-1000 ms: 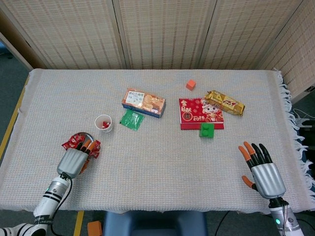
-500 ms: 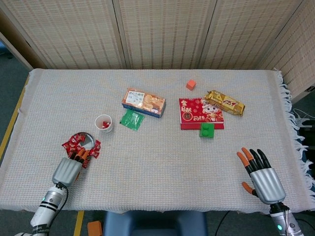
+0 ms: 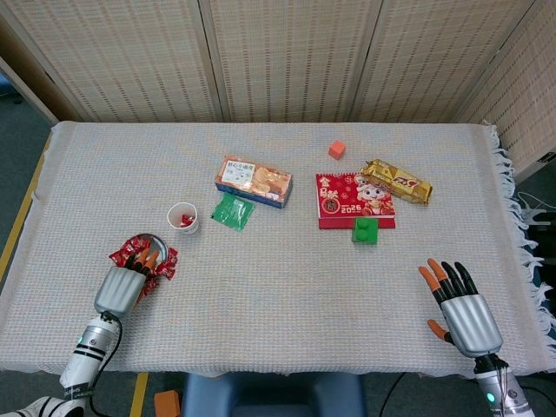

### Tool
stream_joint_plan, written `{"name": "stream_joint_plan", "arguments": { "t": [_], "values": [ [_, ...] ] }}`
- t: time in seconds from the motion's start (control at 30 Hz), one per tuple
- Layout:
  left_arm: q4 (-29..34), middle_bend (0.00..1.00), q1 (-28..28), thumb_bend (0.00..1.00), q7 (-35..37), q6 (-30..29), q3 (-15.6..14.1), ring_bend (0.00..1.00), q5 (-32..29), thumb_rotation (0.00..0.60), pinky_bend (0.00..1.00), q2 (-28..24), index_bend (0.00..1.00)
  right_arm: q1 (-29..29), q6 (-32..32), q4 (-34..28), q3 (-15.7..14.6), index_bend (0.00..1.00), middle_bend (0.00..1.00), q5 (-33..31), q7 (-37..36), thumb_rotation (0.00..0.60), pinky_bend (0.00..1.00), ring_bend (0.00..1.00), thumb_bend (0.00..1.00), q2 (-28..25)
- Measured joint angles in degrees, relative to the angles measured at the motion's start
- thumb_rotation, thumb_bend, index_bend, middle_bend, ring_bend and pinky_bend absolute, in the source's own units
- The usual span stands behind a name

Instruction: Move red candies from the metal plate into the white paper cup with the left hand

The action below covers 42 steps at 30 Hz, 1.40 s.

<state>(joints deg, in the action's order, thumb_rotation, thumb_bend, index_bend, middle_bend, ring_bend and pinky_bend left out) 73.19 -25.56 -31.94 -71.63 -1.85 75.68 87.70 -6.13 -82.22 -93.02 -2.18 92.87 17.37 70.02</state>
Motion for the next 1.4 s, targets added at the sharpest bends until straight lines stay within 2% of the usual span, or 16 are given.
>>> {"name": "stream_joint_plan", "arguments": {
  "t": [0.27,0.57,0.7,1.23,1.4],
  "values": [
    [-1.5,0.14,-0.9,0.36,4.7,2.9,3.7,0.2,-2.1,0.6,0.9,-0.9,0.09,-0.1,0.5,0.1,0.6,0.0,0.0,-0.9,0.9,0.6,0.0,0.0,0.12,0.5],
    [-4.1,0.15,-2.5,0.36,6.3,8.8,5.1,0.22,-4.5,0.6,0.9,-0.5,0.12,-0.2,1.2,0.1,0.9,0.0,0.0,-1.7,1.6,0.6,0.0,0.0,0.12,0.8],
    [-5.4,0.19,-3.4,0.36,5.9,10.0,5.5,0.32,-4.8,0.6,0.91,0.3,0.17,-0.1,1.1,0.1,1.0,0.0,0.0,-1.8,1.8,0.6,0.0,0.0,0.12,0.9],
    [-7.3,0.23,-5.0,0.36,0.5,13.9,6.1,0.33,-7.9,0.6,0.91,2.2,0.24,-0.3,1.6,0.1,1.4,0.0,0.0,-2.8,2.4,0.6,0.0,0.0,0.12,1.2],
    [-7.8,0.31,-5.3,0.36,-0.1,14.0,6.0,0.4,-7.9,0.6,0.95,2.7,0.32,-0.3,1.6,0.1,1.5,0.0,0.0,-3.0,2.4,0.6,0.0,0.0,0.12,1.2]
  ]
}}
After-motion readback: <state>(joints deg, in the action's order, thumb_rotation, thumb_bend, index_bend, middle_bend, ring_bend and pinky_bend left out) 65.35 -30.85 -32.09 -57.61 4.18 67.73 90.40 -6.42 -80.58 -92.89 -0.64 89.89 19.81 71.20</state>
